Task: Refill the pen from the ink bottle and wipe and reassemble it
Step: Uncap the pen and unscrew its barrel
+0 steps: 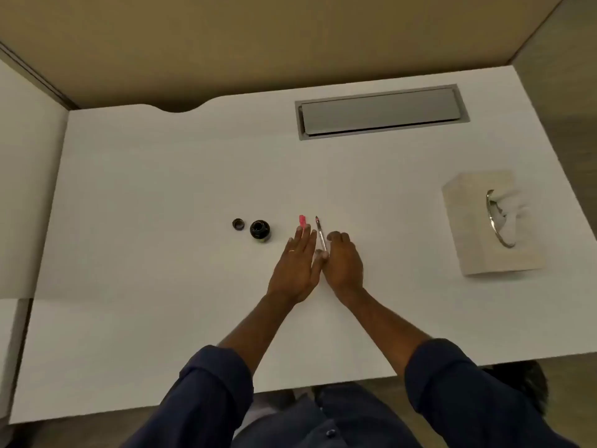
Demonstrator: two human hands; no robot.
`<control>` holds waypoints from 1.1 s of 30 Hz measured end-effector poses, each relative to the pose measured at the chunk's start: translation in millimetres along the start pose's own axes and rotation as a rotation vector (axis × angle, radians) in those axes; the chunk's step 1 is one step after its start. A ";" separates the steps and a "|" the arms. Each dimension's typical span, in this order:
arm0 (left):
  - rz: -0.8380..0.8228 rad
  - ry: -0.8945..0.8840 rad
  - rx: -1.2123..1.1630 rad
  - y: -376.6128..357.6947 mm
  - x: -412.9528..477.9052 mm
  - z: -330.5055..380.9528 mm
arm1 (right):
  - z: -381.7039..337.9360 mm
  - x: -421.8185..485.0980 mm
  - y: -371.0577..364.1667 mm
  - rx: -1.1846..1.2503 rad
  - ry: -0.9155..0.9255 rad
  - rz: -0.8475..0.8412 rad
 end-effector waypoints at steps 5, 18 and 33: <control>-0.064 0.077 -0.160 3.5 3.4 -4.6 | -1.2 13.2 -8.7 0.038 -0.154 -0.051; 0.189 0.516 -0.814 3.4 14.4 -8.1 | 8.4 -17.6 6.1 0.248 -0.058 -0.008; 0.162 0.520 -1.388 24.0 -21.9 -9.7 | -1.8 -59.3 44.4 1.183 -0.568 -0.412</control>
Point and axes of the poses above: each hand's wrist, its own x-axis towards the middle knuckle, its own y-axis out of the back of the hand, z = x × y, the point moved 1 cm from there along x, towards the middle knuckle, and after that the axes turned 4 degrees about -y, right-handed, at the moved point
